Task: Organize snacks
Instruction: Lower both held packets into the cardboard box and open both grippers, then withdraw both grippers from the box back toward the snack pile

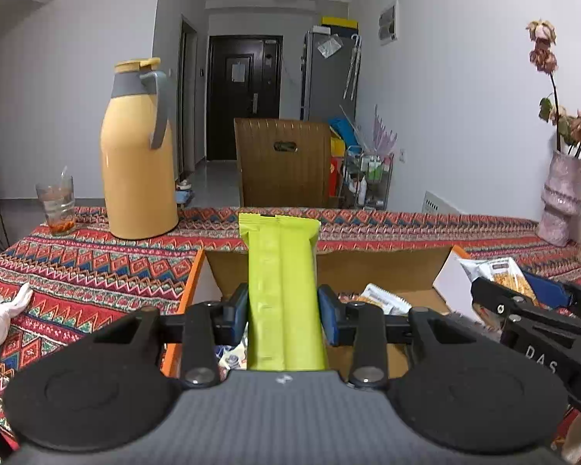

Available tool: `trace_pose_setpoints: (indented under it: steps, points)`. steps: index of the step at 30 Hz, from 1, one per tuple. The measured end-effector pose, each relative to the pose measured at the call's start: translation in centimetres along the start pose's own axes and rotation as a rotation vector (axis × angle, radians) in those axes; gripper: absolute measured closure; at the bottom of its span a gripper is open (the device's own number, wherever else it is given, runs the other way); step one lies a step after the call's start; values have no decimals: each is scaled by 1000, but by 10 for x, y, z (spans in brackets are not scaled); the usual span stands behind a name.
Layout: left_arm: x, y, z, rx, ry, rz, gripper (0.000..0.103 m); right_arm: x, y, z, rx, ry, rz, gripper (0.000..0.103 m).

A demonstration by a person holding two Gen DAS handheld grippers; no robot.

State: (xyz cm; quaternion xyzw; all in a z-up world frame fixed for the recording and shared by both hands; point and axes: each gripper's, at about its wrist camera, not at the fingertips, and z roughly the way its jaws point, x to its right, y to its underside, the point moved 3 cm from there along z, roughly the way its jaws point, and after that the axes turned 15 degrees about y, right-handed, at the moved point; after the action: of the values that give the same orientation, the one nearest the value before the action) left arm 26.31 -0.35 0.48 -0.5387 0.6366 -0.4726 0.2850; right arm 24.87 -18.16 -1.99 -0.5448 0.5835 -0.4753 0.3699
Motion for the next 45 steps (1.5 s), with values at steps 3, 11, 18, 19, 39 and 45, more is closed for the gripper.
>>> trace_pose_setpoints:
  steps: [3, 11, 18, 19, 39, 45]
  points:
    - [-1, 4, 4, -17, 3, -6, 65, -2, 2, 0, -1, 6, -12, 62]
    - [-4, 4, 0, -11, -16, -26, 25, 1, 4, 3, -31, 21, -12, 35]
    - [-10, 1, -10, 37, -55, -66, 0, 7, 7, 4, -59, 17, 14, 0]
    - [-10, 1, -10, 37, -56, -68, 0, 7, 8, 5, -67, 19, 16, 0]
    - [-8, -6, -22, 87, -68, -102, 0, 12, -2, -2, -52, 47, 18, 0]
    - [4, -16, -37, 110, -64, -79, 0, 19, -16, -21, -14, 66, 9, 0]
